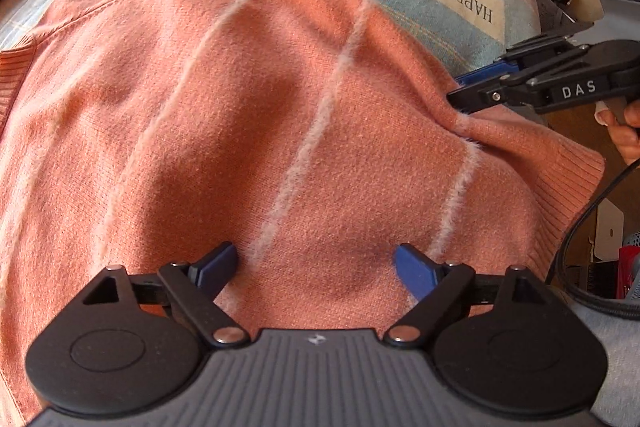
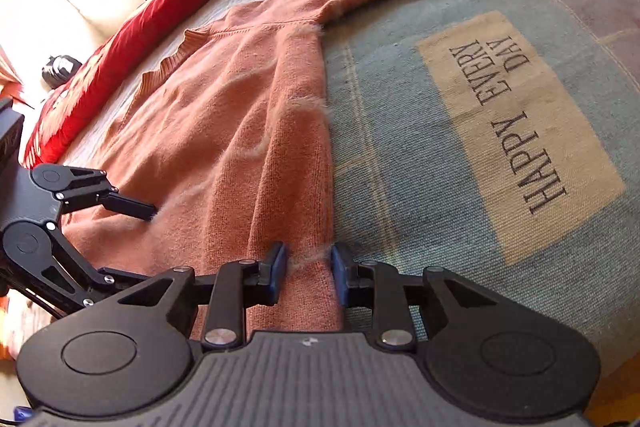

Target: Fold clothes

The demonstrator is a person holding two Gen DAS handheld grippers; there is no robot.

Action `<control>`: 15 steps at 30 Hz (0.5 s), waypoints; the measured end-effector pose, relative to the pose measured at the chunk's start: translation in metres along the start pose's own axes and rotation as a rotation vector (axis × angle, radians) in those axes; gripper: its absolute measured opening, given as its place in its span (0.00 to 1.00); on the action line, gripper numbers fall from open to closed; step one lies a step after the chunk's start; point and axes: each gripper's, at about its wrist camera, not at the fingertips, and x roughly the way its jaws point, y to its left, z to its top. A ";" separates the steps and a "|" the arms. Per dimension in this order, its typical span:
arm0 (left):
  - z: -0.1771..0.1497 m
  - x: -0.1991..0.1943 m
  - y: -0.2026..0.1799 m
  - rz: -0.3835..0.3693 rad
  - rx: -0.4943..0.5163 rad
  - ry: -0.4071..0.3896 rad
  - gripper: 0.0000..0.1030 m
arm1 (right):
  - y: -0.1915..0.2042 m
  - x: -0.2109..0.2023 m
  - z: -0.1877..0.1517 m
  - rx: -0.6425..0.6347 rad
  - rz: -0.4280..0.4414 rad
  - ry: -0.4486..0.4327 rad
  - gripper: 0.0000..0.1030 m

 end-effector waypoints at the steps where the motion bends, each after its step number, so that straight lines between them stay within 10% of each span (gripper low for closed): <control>1: 0.001 0.000 0.000 0.001 -0.001 0.001 0.85 | -0.001 0.000 0.000 0.015 0.004 0.001 0.28; 15: 0.000 0.001 -0.001 0.016 -0.008 0.010 0.87 | -0.015 -0.001 -0.010 0.269 0.149 0.085 0.29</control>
